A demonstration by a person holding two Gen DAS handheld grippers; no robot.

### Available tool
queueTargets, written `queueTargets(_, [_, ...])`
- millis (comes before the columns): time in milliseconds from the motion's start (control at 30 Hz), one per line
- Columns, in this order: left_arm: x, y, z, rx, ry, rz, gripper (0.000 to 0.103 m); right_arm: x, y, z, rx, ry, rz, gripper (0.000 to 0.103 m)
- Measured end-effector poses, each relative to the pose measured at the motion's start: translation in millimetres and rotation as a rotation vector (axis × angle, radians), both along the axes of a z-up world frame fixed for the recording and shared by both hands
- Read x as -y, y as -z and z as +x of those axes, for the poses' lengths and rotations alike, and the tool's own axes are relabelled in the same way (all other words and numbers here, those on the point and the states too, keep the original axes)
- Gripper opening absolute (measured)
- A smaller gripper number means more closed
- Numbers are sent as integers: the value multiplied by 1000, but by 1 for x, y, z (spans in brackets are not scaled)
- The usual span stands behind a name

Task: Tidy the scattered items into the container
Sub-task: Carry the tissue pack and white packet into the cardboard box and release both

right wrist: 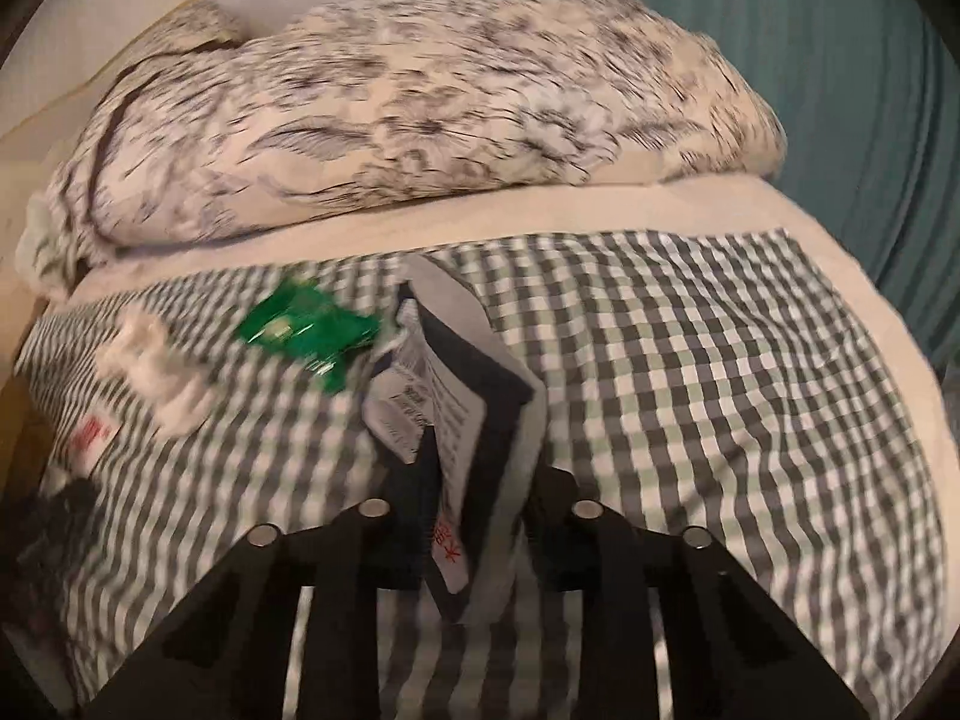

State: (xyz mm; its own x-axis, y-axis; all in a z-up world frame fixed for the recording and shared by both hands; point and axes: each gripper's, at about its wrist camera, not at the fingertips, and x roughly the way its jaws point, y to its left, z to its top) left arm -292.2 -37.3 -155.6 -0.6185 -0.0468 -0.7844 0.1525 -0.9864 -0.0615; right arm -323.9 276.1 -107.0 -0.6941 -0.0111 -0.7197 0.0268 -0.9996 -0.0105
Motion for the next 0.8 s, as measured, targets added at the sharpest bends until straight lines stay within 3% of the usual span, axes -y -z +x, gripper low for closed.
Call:
queueTargets(100, [-7,-10,16,-12,15,-23,60,15,-13,32,-43,-19,45,19])
queueTargets(267, [-25,-30,48,-58,107,18,60,37,-39,99,-103,-76,29,19])
queueTargets(433, [-39,-60,88,-89,177,54,60,45,-62,166,-93,-86,-74,19])
queueTargets(567, [-42,-80,120,-92,211,106,60,49,-62,203,-43,-75,-121,19])
queueTargets(667, [-45,-102,143,-99,238,76,60,56,-65,228,-7,-76,-139,19])
queueTargets(800, [-37,-132,168,-105,267,75,60,61,-88,259,-43,-47,-140,19])
